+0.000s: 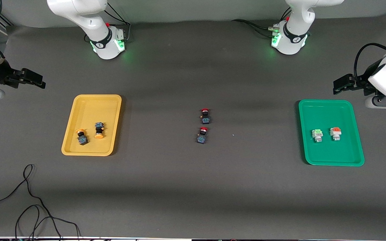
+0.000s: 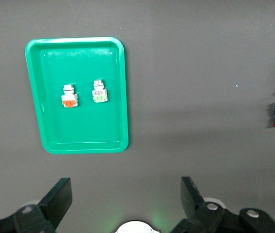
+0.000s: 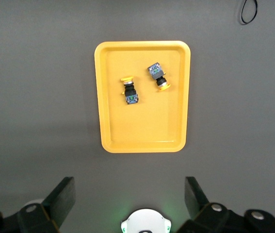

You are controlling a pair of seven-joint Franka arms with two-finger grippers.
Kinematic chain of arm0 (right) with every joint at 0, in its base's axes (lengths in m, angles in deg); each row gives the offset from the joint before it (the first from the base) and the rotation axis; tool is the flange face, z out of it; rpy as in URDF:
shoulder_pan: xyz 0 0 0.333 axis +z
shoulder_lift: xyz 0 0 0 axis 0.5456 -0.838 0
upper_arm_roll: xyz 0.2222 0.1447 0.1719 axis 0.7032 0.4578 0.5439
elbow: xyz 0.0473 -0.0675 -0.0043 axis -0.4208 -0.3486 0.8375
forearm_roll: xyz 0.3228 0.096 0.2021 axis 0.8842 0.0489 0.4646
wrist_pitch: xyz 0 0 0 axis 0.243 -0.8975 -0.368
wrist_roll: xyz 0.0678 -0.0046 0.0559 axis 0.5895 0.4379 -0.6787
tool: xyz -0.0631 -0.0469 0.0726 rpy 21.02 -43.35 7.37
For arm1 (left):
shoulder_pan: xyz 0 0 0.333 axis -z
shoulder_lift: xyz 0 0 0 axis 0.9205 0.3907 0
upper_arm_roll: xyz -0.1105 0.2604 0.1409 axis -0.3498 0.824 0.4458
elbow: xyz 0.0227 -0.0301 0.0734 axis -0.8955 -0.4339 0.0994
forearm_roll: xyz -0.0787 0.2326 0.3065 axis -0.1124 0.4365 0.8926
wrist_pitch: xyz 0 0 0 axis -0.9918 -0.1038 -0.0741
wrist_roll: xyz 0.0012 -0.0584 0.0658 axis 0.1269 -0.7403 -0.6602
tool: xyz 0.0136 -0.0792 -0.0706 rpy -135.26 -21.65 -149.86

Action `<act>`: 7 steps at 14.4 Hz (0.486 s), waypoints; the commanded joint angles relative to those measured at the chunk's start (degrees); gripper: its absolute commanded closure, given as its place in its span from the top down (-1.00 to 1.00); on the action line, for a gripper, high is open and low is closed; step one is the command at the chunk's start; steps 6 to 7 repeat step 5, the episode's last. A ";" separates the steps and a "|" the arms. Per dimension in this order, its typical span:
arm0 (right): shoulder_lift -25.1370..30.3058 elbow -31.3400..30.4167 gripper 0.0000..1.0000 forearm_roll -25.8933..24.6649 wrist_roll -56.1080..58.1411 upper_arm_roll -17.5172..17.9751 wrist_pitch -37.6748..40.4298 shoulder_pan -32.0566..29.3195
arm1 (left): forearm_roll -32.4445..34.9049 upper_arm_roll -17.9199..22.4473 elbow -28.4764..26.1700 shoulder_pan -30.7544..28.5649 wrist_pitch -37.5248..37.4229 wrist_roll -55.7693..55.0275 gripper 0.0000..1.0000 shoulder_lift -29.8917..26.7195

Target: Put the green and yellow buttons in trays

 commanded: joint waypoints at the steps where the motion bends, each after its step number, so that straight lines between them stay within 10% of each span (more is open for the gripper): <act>1: -1.97 2.69 0.99 -1.04 -1.23 1.25 0.25 -0.64 | 0.53 -0.07 1.14 0.37 -0.12 0.71 1.00 0.03; 7: -1.88 2.60 0.99 -1.04 -1.32 1.25 0.25 -0.55 | 0.71 0.02 1.23 0.20 0.14 0.71 1.00 0.12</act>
